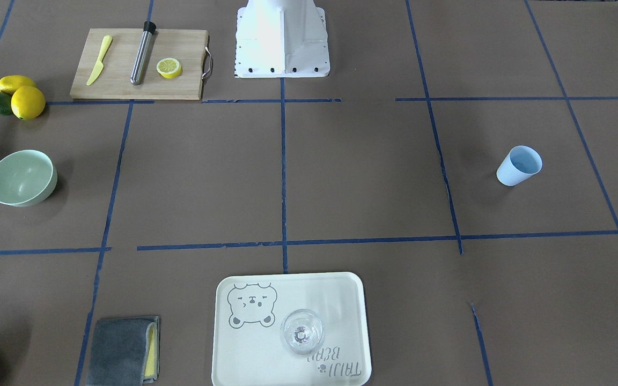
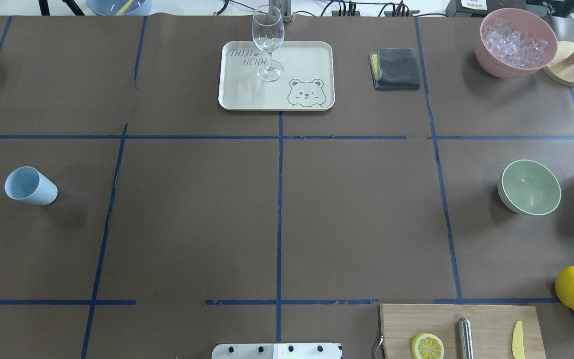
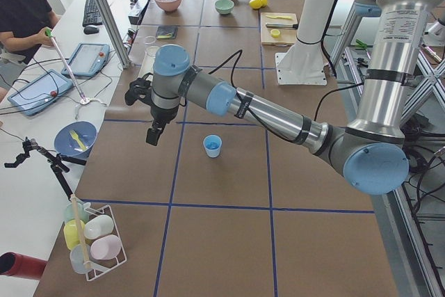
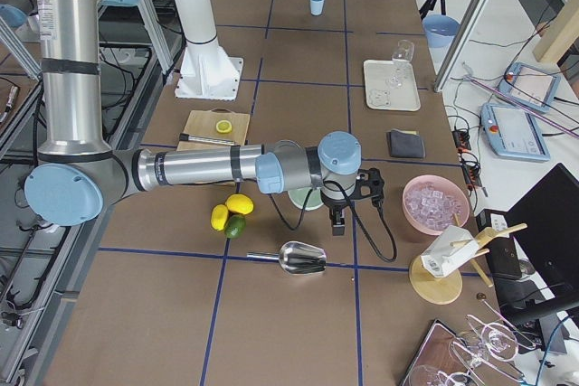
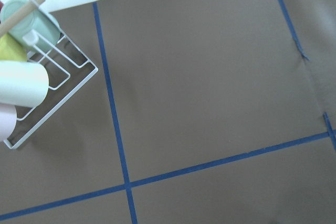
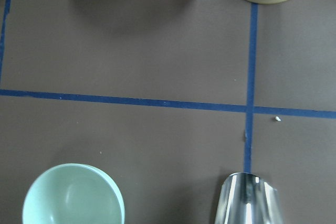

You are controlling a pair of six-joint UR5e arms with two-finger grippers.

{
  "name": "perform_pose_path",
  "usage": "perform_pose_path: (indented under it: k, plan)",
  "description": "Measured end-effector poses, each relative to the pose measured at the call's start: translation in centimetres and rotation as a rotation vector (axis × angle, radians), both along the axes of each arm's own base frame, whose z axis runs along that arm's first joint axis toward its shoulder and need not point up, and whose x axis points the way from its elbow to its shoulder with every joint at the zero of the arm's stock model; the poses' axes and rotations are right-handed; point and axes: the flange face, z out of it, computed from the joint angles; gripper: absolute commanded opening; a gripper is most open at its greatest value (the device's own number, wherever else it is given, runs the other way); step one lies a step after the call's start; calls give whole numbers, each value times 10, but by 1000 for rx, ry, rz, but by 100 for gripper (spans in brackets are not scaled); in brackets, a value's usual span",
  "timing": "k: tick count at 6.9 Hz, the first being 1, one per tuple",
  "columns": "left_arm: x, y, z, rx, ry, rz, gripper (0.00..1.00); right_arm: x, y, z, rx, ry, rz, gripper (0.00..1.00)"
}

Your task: Pour ice into bowl

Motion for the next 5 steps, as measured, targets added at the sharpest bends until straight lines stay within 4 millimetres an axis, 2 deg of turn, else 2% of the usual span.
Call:
perform_pose_path:
  k: [1,3,4,5]
  plan:
    - [21,17,-3,32,7,-57,100,-36,-2,-5,-26,-22,23,100]
    - [79,74,4,56,61,-167,100,-98,6,-9,-54,-49,61,100]
    - [97,107,2,61,77,-205,100,-120,19,-2,-54,-49,70,100]
    - [103,134,0,75,79,-233,100,-135,35,9,-46,-45,76,100]
